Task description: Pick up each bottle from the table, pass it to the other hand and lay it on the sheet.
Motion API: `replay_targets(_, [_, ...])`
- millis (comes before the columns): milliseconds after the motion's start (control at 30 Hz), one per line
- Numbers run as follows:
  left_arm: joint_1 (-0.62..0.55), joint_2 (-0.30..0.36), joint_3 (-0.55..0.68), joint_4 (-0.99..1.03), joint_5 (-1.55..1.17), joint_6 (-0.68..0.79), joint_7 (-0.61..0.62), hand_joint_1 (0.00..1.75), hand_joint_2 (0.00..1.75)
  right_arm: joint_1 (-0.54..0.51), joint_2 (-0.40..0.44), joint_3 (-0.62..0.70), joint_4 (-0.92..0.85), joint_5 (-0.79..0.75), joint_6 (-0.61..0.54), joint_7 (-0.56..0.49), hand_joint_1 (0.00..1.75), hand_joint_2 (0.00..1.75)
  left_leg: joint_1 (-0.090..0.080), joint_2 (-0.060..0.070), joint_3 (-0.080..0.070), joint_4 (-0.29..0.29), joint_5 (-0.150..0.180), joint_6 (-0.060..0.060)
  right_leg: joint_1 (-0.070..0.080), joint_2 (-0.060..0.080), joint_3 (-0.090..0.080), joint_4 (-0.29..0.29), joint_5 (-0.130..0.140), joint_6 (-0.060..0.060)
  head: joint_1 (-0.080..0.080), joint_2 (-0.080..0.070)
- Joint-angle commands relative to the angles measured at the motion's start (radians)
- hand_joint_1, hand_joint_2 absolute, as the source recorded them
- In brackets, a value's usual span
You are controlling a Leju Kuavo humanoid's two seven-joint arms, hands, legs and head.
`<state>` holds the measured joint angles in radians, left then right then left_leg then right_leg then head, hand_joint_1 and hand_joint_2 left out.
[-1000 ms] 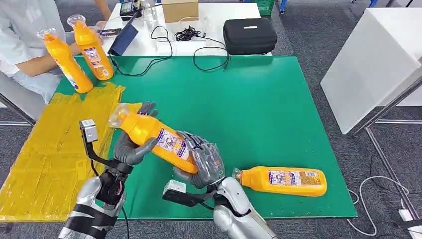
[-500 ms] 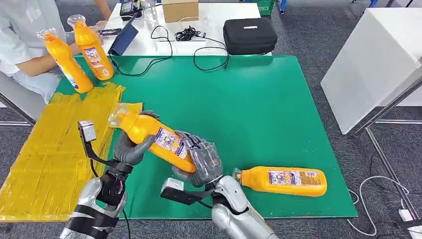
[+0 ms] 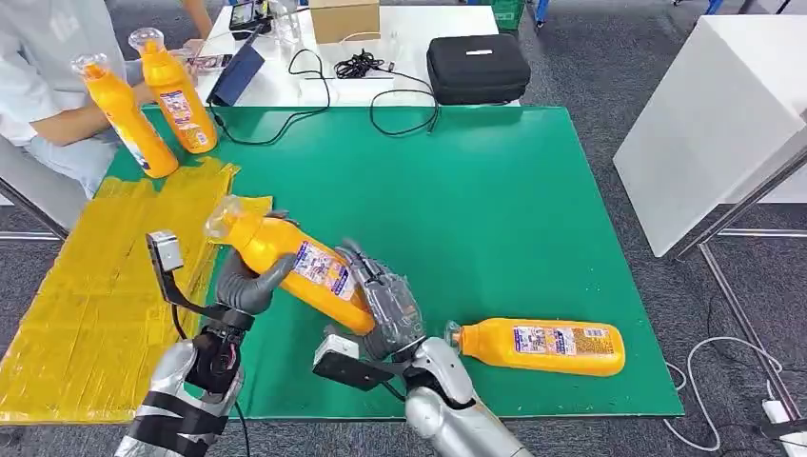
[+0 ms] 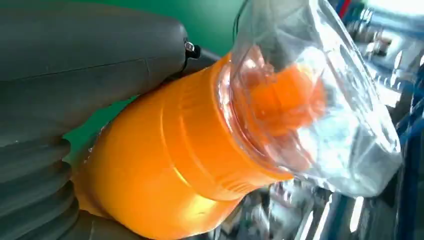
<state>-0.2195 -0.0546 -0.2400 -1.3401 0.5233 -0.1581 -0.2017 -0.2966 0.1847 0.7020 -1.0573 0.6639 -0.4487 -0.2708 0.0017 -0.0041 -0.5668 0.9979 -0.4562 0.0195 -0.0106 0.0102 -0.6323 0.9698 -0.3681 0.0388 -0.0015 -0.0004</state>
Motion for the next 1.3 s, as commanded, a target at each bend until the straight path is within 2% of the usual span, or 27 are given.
replay_targets(33, [-0.009,0.016,0.047,-0.023,-0.245,0.206,-0.074,1.75,1.75,0.094,-0.135,-0.133,-0.357,-0.126,0.033,-0.014,0.0,1.75,0.0,-0.003,0.001,0.0,-0.001,0.0,0.001,-0.004,0.002,0.0,-0.002,0.0,0.0,0.0])
replay_targets(167, [-0.009,0.016,0.047,-0.023,-0.245,0.206,-0.074,1.75,1.75,0.094,-0.135,-0.133,-0.357,-0.126,0.033,-0.014,0.0,1.75,0.0,-0.001,0.002,0.0,-0.001,0.0,0.0,-0.002,0.002,0.0,-0.001,0.0,0.0,0.0])
replay_targets(333, [-0.047,0.026,0.06,-0.022,-0.463,0.372,-0.118,1.75,1.75,0.164,-0.139,-0.233,-0.471,-0.148,-0.03,-0.034,0.0,1.75,0.001,-0.004,0.003,0.001,-0.002,-0.001,0.001,-0.005,0.005,0.0,-0.003,-0.001,0.0,0.0])
replay_targets(467, [-0.079,0.041,0.06,-0.065,-0.935,0.63,-0.12,1.75,1.75,0.228,-0.135,-0.308,-0.581,-0.134,-0.009,-0.046,0.0,1.75,0.001,-0.004,0.003,0.002,-0.002,-0.001,0.002,-0.005,0.004,0.001,-0.003,-0.001,0.0,0.0])
replay_targets(500, [-0.082,0.041,0.062,-0.079,-1.023,0.655,-0.099,1.75,1.75,0.232,-0.131,-0.317,-0.595,-0.131,0.001,-0.047,0.0,1.75,0.001,-0.003,0.001,0.001,-0.001,-0.001,0.001,-0.004,0.002,0.001,-0.002,-0.001,0.0,0.0])
replay_targets(667, [-0.131,0.11,0.027,-0.03,-1.862,0.769,0.144,1.75,1.75,0.222,-0.116,-0.326,-0.611,-0.112,0.03,-0.048,0.0,1.75,0.001,-0.001,0.003,0.001,-0.002,-0.001,0.001,-0.002,0.004,0.001,-0.002,-0.001,0.0,0.0])
replay_targets(767, [-0.174,0.131,-0.02,0.079,-2.089,0.753,0.229,1.75,1.75,0.201,-0.119,-0.315,-0.591,-0.112,0.048,-0.044,0.0,1.75,0.001,-0.001,0.006,0.0,-0.002,-0.001,0.001,-0.002,0.006,0.0,-0.002,-0.002,0.0,0.0])
replay_targets(800, [-0.214,0.194,-0.108,0.128,-2.094,0.733,0.313,1.75,1.75,0.197,-0.118,-0.314,-0.586,-0.112,0.05,-0.044,0.0,1.75,0.0,-0.002,0.003,0.0,0.0,-0.001,0.0,-0.002,0.003,0.0,-0.001,-0.001,0.0,0.0])
replay_targets(833, [-0.254,0.225,-0.199,0.195,-2.094,0.702,0.383,1.75,1.75,0.193,-0.117,-0.312,-0.584,-0.11,0.054,-0.044,0.0,1.75,0.001,-0.004,0.005,0.0,0.0,-0.002,0.001,-0.005,0.005,0.0,-0.002,-0.002,0.0,0.0])
replay_targets(900, [-0.299,0.213,-0.217,0.322,-2.094,0.687,0.374,1.75,1.75,0.189,-0.117,-0.308,-0.583,-0.101,0.057,-0.042,0.0,1.75,0.001,-0.005,0.005,0.0,0.0,-0.001,0.001,-0.006,0.006,0.0,-0.002,-0.002,0.0,0.0])
replay_targets(1000, [-0.318,0.168,-0.163,0.439,-2.091,0.662,0.345,1.75,1.75,0.19,-0.117,-0.307,-0.581,-0.087,0.067,-0.029,0.0,1.75,0.0,-0.002,0.005,-0.001,0.0,-0.001,0.0,-0.003,0.005,-0.001,-0.001,-0.001,0.0,0.0])
replay_targets(1133, [-0.315,0.168,-0.158,0.453,-2.092,0.666,0.34,1.75,1.75,0.192,-0.118,-0.307,-0.579,-0.087,0.068,-0.029,0.0,1.75,0.001,0.0,0.006,0.0,-0.002,-0.001,0.001,-0.001,0.006,0.0,-0.002,-0.001,0.0,0.0])
replay_targets(1233, [-0.313,0.135,-0.101,0.539,-2.051,0.621,0.3,1.75,1.75,0.191,-0.12,-0.306,-0.568,-0.078,0.083,-0.019,0.0,1.75,0.001,0.0,0.006,0.0,-0.001,-0.001,0.001,-0.001,0.006,0.0,-0.002,-0.001,0.0,0.0])
replay_targets(1300, [-0.308,0.136,-0.1,0.544,-2.05,0.631,0.297,1.75,1.75,0.191,-0.119,-0.306,-0.566,-0.078,0.082,-0.019,0.0,1.75,0.0,0.0,0.007,-0.001,-0.001,-0.001,0.001,-0.001,0.007,-0.001,-0.002,-0.001,0.0,0.0])
